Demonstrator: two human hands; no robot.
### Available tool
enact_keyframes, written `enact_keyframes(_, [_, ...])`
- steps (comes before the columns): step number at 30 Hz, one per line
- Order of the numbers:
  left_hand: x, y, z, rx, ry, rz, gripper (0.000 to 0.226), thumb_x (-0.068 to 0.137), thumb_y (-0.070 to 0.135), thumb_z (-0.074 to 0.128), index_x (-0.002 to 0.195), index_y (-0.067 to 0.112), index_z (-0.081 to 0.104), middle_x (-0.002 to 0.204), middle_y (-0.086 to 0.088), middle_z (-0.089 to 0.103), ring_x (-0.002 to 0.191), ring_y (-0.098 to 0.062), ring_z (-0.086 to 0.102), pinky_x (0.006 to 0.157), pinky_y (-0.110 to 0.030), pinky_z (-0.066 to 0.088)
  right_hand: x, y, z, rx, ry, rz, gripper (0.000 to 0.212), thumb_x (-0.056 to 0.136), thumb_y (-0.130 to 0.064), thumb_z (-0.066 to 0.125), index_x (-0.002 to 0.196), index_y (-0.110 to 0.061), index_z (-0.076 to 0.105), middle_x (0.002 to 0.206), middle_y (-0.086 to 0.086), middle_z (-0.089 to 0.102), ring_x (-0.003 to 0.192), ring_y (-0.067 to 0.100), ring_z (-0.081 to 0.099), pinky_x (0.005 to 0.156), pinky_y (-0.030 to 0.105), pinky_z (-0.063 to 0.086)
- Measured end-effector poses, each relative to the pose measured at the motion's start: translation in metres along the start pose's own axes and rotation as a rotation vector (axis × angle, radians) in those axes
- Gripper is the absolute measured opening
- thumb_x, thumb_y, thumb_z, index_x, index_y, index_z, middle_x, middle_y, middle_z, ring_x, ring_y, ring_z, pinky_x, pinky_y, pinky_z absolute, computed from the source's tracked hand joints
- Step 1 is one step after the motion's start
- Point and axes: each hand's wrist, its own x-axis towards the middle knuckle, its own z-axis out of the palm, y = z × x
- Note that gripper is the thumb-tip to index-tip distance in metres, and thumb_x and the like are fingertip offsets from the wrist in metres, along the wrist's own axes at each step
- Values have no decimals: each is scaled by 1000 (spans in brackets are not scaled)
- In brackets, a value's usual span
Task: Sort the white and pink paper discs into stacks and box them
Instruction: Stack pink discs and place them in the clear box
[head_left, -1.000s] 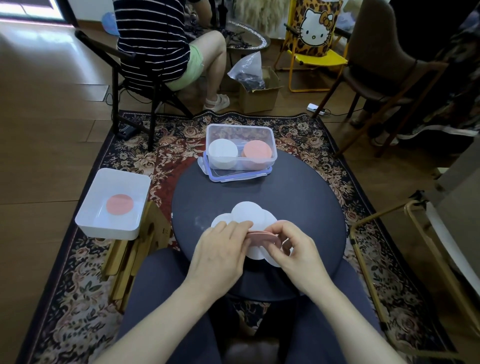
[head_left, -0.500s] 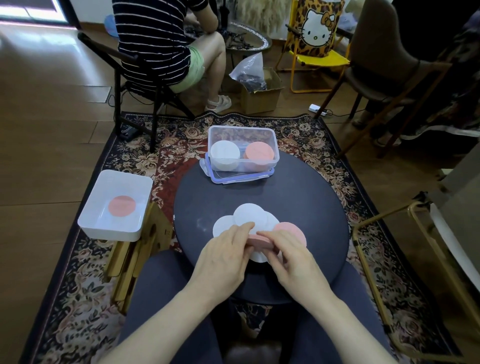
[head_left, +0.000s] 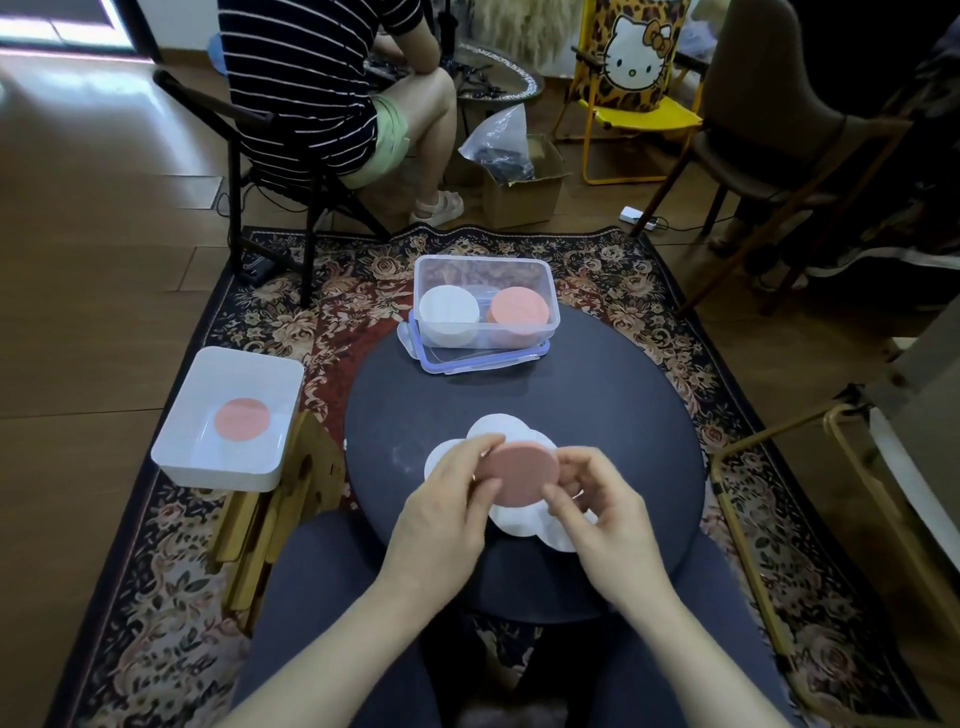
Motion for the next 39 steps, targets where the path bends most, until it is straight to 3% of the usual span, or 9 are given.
enact_keyframes(2, [9, 8, -3, -213, 70, -126, 34, 91, 9, 61, 114, 35, 63, 98, 12, 66, 83, -9, 60, 73, -21, 47, 6, -6, -1, 116, 37, 45, 26, 88, -6, 65, 96, -30, 60, 83, 0, 67, 70, 19, 60, 68, 33, 48])
enact_keyframes(8, [37, 12, 4, -435, 132, -257, 40, 89, 15, 65, 113, 47, 65, 93, 2, 68, 77, -5, 58, 77, -28, 48, 34, -12, 4, 183, 109, 92, 22, 88, -5, 64, 97, -24, 59, 76, 1, 67, 65, 17, 57, 61, 23, 48])
enact_keyframes(13, [85, 13, 6, -401, 117, -250, 42, 91, 3, 59, 127, 25, 60, 106, -3, 69, 82, -7, 61, 79, -21, 48, 71, -17, 0, 145, 107, 47, 23, 87, -5, 64, 94, -25, 58, 74, 2, 66, 65, 19, 57, 56, 27, 51])
enact_keyframes(17, [140, 14, -4, -283, 210, -170, 39, 89, 5, 60, 124, 23, 64, 88, 9, 65, 80, -4, 56, 85, -25, 49, 116, -15, -8, 60, 185, -7, 19, 87, -7, 63, 94, -25, 63, 78, -6, 60, 68, 6, 50, 65, 15, 42])
enact_keyframes(20, [182, 13, -8, -143, 256, -158, 37, 87, 8, 59, 120, 24, 67, 73, 12, 56, 75, -15, 56, 82, -35, 51, 154, -3, -14, -71, 244, 30, 20, 88, -11, 61, 100, -26, 62, 102, 5, 60, 79, 7, 53, 71, 11, 40])
enact_keyframes(24, [212, 6, 6, 79, 134, -190, 34, 88, 16, 58, 119, 27, 66, 91, 4, 67, 98, -22, 61, 93, -39, 46, 183, 7, -16, -209, 167, 53, 20, 91, -18, 59, 109, -23, 64, 114, 3, 60, 85, 1, 54, 75, 10, 41])
enact_keyframes(30, [217, -15, 20, 636, 27, -74, 33, 95, 28, 48, 125, 24, 61, 118, -5, 59, 115, -27, 47, 99, -38, 30, 185, 5, -9, -169, 87, 111, 36, 92, -19, 57, 128, -22, 58, 112, -9, 63, 102, 7, 57, 92, 23, 42])
enact_keyframes(34, [214, -21, 18, 655, -15, -4, 32, 97, 23, 41, 119, 18, 63, 114, -6, 68, 111, -27, 56, 111, -39, 22, 186, 7, -2, -130, 62, 150, 44, 93, -20, 54, 136, -30, 50, 108, -11, 68, 100, 6, 60, 91, 26, 44])
enact_keyframes(39, [204, -15, 14, 714, -52, 27, 28, 96, 21, 37, 107, 14, 62, 95, -9, 69, 97, -32, 58, 104, -39, 29, 180, 5, -3, -110, 78, 163, 45, 92, -13, 52, 134, -30, 52, 98, -18, 67, 92, 4, 61, 93, 33, 48])
